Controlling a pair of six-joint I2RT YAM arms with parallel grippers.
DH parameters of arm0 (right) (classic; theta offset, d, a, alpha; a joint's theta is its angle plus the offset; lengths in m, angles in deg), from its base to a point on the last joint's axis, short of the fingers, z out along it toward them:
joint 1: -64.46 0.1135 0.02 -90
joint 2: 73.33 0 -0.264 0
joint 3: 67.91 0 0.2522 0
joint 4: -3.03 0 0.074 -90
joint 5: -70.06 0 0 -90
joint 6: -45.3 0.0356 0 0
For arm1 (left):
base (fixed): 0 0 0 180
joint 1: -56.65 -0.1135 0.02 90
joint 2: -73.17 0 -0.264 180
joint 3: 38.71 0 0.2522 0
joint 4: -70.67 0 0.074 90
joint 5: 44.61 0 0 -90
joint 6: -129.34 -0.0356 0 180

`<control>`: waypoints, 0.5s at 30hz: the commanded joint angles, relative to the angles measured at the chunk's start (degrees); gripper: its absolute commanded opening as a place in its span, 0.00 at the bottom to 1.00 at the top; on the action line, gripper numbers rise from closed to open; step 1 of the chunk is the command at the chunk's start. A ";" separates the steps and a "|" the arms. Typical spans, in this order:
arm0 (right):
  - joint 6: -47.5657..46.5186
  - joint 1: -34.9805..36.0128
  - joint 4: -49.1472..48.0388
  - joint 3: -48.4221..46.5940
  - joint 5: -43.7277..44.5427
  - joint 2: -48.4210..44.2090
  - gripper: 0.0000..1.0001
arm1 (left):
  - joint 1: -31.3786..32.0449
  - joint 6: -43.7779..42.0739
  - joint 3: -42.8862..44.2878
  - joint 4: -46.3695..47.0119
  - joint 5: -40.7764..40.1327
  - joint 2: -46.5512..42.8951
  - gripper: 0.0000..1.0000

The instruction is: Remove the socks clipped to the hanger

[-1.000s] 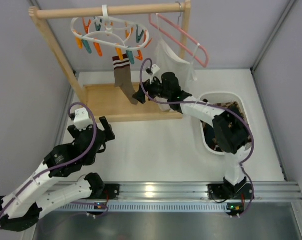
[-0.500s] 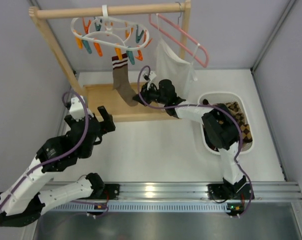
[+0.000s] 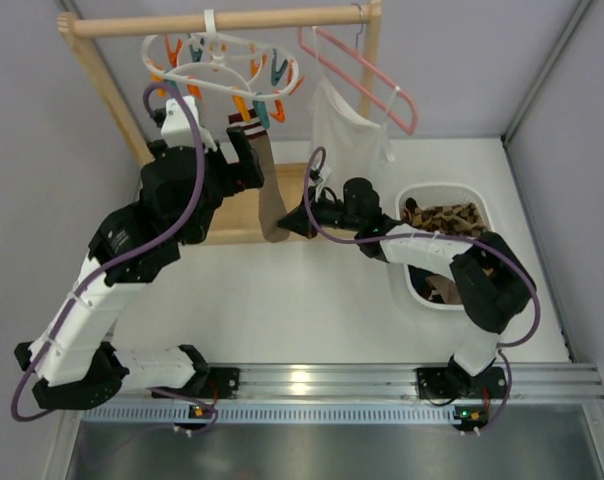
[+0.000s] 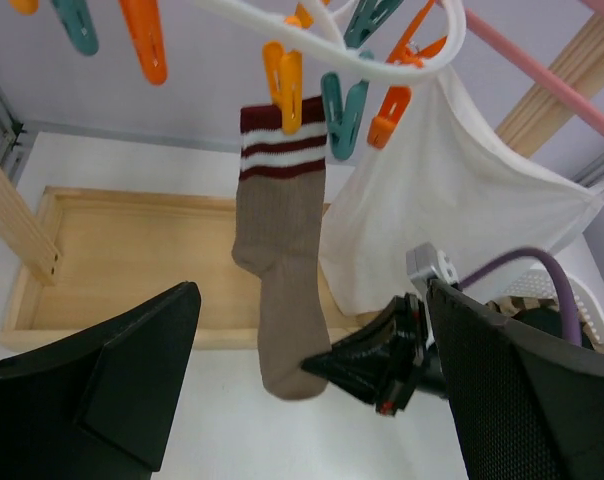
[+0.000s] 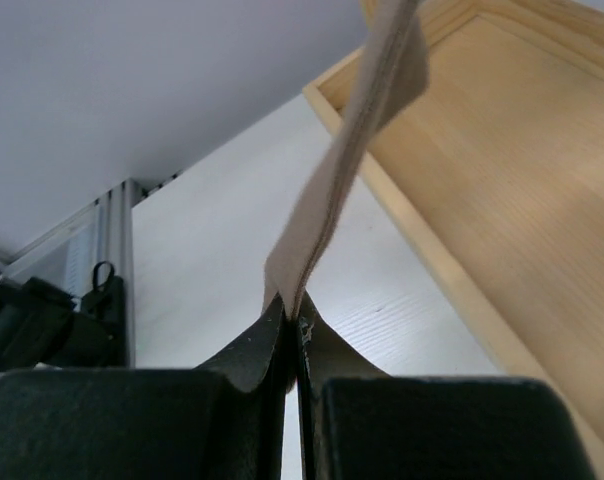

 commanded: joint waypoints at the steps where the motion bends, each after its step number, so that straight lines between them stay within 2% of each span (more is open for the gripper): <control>1: 0.52 0.54 -2.25 3.71 -5.10 -7.00 0.00 | -6.18 -5.58 7.20 3.28 9.36 4.81 0.98; 2: 0.35 0.45 -1.29 3.98 -5.80 -7.97 0.00 | -11.16 -5.14 8.08 3.28 15.83 5.78 0.98; 5: 0.61 -0.17 2.23 4.42 -9.05 -11.13 0.00 | -18.57 -4.52 10.81 3.36 25.79 9.65 0.98; 9: -0.27 -0.61 6.80 4.60 -15.28 -15.26 0.00 | -22.11 -4.00 12.57 5.29 33.98 12.56 0.98; 15: 1.05 -2.10 10.23 5.74 -20.65 -18.26 0.00 | -27.38 -2.07 9.58 11.89 43.82 12.03 0.98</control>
